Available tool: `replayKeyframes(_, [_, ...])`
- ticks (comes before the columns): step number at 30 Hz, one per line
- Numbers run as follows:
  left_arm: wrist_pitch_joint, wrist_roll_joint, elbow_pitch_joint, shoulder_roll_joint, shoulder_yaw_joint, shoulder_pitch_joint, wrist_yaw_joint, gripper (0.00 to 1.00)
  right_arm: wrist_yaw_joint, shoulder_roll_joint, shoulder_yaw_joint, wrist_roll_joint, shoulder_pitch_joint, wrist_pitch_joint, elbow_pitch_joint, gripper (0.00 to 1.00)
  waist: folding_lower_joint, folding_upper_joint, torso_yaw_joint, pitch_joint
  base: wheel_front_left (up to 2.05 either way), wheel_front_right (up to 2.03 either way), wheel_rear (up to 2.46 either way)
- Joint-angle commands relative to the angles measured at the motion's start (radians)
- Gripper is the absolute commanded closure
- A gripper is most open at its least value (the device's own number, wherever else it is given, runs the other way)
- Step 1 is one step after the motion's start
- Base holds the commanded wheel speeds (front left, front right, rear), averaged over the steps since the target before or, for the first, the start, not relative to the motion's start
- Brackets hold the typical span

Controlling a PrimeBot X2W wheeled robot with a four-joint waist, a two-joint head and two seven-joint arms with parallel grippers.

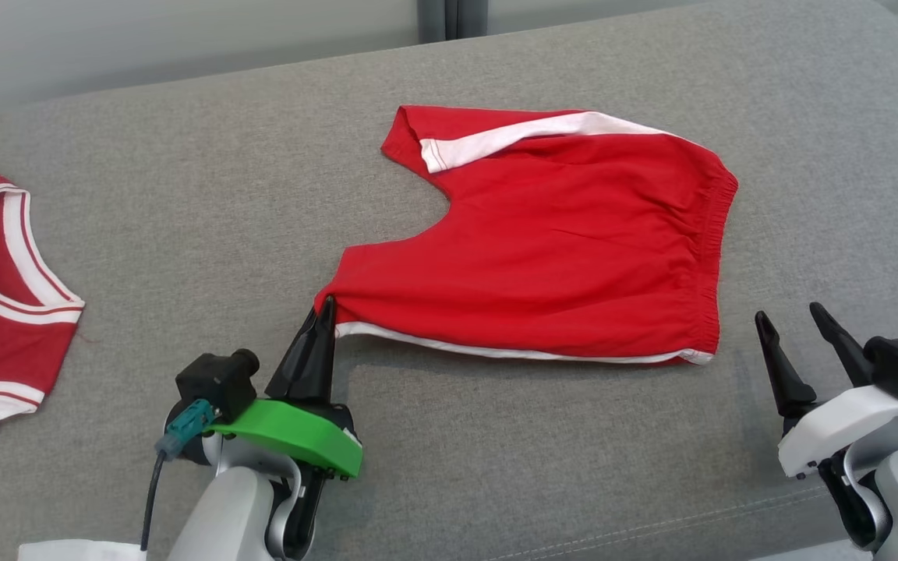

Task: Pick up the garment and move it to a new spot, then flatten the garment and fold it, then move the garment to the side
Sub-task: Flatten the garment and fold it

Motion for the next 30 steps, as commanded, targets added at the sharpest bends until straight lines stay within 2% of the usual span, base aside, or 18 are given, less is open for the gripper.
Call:
replayKeyframes(1, [-0.001, 0.013, -0.008, 0.005, 0.008, 0.014, -0.002, 1.00, -0.001, 0.004, 0.002, 0.005, 0.013, -0.003, -0.003, 0.00, 0.0000, 0.0000, 0.022, -0.003, 0.00, 0.00, 0.00])
replayKeyframes(6, [-0.001, 0.032, -0.016, 0.016, 0.021, 0.032, -0.002, 1.00, -0.001, 0.028, 0.031, 0.016, -0.006, -0.003, -0.011, 0.00, 0.0000, 0.0000, 0.064, 0.010, 0.00, 0.00, 0.00])
replayKeyframes(10, [-0.001, 0.040, 0.021, 0.031, 0.024, -0.009, -0.002, 1.00, -0.001, 0.047, 0.075, 0.032, -0.037, -0.003, -0.018, 0.00, 0.0000, 0.0000, 0.066, 0.035, 0.00, 0.00, 0.00])
replayKeyframes(15, [-0.001, 0.057, 0.110, 0.057, 0.014, -0.091, -0.002, 1.00, -0.001, 0.058, 0.129, 0.041, -0.085, -0.003, -0.016, 0.00, 0.0000, 0.0000, 0.032, 0.072, 0.00, 0.00, 0.00])
replayKeyframes(20, [-0.001, 0.107, 0.243, 0.072, 0.067, -0.201, 0.006, 1.00, -0.001, 0.069, 0.149, 0.053, -0.104, -0.003, -0.015, 0.00, 0.0000, 0.0000, -0.025, 0.106, 0.00, 0.00, 0.00])
replayKeyframes(24, [-0.001, 0.146, 0.323, 0.065, 0.115, -0.247, 0.022, 1.00, -0.001, 0.081, 0.153, 0.077, -0.096, -0.003, -0.036, 0.00, 0.0000, 0.0000, -0.061, 0.122, 0.00, 0.00, 0.00])
replayKeyframes(29, [-0.001, 0.179, 0.393, 0.052, 0.145, -0.281, 0.019, 1.00, -0.001, 0.101, 0.190, 0.124, -0.076, -0.003, -0.106, 0.00, 0.0000, 0.0000, -0.081, 0.128, 0.00, 0.00, 0.00])
replayKeyframes(30, [-0.001, 0.184, 0.399, 0.050, 0.150, -0.282, 0.018, 0.94, -0.001, 0.103, 0.202, 0.134, -0.073, -0.003, -0.117, 0.00, 0.0000, 0.0000, -0.081, 0.130, 0.00, 0.00, 0.00])
